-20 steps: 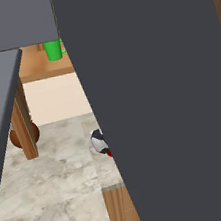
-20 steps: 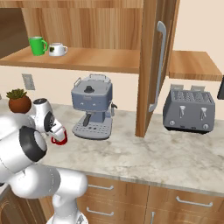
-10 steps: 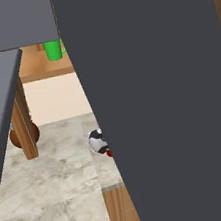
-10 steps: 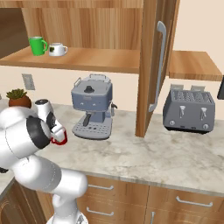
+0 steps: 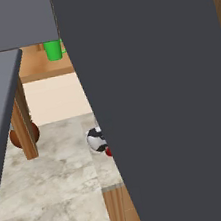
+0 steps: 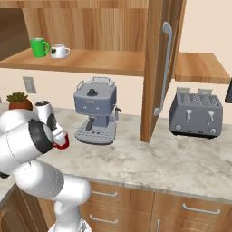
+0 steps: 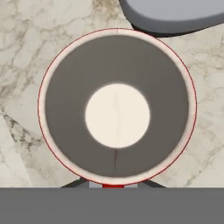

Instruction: Pick the mug on the counter and place it in the cabinet with the handle facing the right, like the mugs already inside.

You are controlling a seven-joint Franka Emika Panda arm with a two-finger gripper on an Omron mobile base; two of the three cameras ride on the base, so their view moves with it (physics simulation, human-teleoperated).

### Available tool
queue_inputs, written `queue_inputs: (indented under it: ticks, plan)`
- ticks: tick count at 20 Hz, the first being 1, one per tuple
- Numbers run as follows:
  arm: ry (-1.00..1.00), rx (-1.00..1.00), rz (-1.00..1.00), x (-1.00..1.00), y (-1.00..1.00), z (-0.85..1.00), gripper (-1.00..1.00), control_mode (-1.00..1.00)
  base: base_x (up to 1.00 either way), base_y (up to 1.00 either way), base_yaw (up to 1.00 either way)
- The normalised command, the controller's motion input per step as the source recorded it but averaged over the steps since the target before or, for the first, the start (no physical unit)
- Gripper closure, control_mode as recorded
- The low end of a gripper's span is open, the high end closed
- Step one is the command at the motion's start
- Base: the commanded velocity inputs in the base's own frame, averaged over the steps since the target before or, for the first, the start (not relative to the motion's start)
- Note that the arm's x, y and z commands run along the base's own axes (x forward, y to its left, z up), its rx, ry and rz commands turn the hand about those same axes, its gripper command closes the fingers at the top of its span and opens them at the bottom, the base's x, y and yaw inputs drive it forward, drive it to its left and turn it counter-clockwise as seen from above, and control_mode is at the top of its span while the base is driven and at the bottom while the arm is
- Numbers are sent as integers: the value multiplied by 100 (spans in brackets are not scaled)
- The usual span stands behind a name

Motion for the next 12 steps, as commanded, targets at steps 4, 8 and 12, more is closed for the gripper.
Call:
queue_inputs:
  ticks: [4,8,12]
  plan:
    - [-3,0,0,-27,-1,14,100,-100,0,0,0]
    - [-5,0,3,-39,-6,41,100,-100,0,0,0]
    - [-4,0,13,-43,-22,57,100,-100,0,0,0]
